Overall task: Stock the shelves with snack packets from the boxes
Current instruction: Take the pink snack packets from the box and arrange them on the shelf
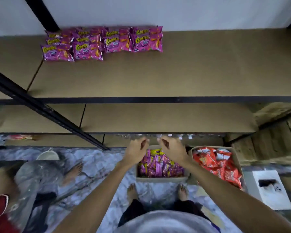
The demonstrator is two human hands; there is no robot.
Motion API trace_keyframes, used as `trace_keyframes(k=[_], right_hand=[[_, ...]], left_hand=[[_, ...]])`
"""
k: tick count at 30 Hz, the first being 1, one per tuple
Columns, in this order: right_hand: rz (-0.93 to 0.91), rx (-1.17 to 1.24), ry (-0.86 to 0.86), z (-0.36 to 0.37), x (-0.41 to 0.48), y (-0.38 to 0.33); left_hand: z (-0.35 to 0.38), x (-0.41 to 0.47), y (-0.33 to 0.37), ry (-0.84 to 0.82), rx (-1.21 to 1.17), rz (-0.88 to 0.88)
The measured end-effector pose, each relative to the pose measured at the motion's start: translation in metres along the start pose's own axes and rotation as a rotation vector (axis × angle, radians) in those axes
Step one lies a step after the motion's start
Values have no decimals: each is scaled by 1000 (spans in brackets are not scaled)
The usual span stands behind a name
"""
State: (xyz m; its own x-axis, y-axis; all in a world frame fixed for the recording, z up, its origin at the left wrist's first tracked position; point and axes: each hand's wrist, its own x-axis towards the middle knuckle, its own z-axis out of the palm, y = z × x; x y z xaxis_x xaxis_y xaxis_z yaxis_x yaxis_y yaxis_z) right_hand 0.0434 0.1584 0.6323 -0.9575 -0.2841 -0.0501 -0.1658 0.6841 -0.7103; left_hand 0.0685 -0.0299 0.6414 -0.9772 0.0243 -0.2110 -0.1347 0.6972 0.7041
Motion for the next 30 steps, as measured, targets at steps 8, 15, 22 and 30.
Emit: trace_keyframes(k=[8,15,22,30], right_hand=[[177,19,-171,73,-43,62],[382,72,-172,143,-46,149],[451,80,-239,230,-18,237],[463,56,-301,346,-8,370]], left_hand=[[64,-24,-81,-218,-77,-285],[134,-5,-144,-266,-144,-427],[214,38,-213,-329,-92,-433],[317,81,-345,-304,38,-428]])
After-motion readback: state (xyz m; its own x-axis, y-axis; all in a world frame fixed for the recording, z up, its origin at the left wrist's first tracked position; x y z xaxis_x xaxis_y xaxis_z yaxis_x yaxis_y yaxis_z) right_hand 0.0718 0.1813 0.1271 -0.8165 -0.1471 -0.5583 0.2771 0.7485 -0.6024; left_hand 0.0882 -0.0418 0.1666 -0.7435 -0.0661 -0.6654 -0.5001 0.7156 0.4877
